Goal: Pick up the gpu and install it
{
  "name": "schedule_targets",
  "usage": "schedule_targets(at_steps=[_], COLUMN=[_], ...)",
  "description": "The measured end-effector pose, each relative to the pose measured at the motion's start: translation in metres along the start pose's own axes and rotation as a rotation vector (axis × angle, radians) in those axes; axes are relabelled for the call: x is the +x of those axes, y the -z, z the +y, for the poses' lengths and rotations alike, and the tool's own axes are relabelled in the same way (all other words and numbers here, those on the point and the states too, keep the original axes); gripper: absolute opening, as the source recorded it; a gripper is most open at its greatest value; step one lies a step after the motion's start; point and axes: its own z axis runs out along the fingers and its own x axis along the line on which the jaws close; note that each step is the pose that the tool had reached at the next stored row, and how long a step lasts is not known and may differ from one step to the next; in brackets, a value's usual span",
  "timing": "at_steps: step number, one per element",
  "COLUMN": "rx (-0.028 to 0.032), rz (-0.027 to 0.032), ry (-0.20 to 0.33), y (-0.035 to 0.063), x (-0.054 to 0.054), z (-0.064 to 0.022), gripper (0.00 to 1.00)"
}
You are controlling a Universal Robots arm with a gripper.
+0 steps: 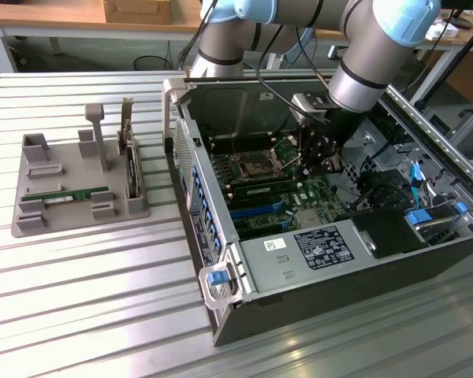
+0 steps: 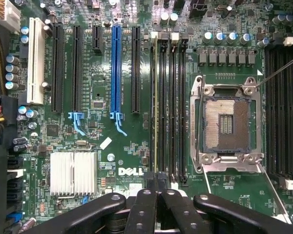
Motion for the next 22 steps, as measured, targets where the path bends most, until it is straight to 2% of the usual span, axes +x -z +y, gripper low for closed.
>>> schedule_targets(at_steps=[5, 9, 10, 13, 14, 16, 20, 22], rx=[-0.0001, 0.0004, 0.0009, 0.002, 0.0044, 0.0128, 0.0206, 0.0225], rz=[0.0012, 0.0006, -0.0006, 0.0008, 0.0006, -0.0005, -0.0013, -0.0016], ry=[0.007, 0.008, 0.008, 0.007, 0.007, 0.008, 0.008, 0.008], y=[-0.0079, -0.0083, -0.0071, 0.0044, 0.0063, 0.0051, 0.0016, 0.0006], x=[0.0, 0.0, 0.0, 0.0, 0.0, 0.0, -0.001, -0.001], z=[-0.0008, -0.0009, -0.0008, 0.0005, 0.002, 0.0157, 0.0476, 0.0564], gripper=[0.1, 0.1, 0.1, 0.1, 0.1, 0.1, 0.1, 0.1])
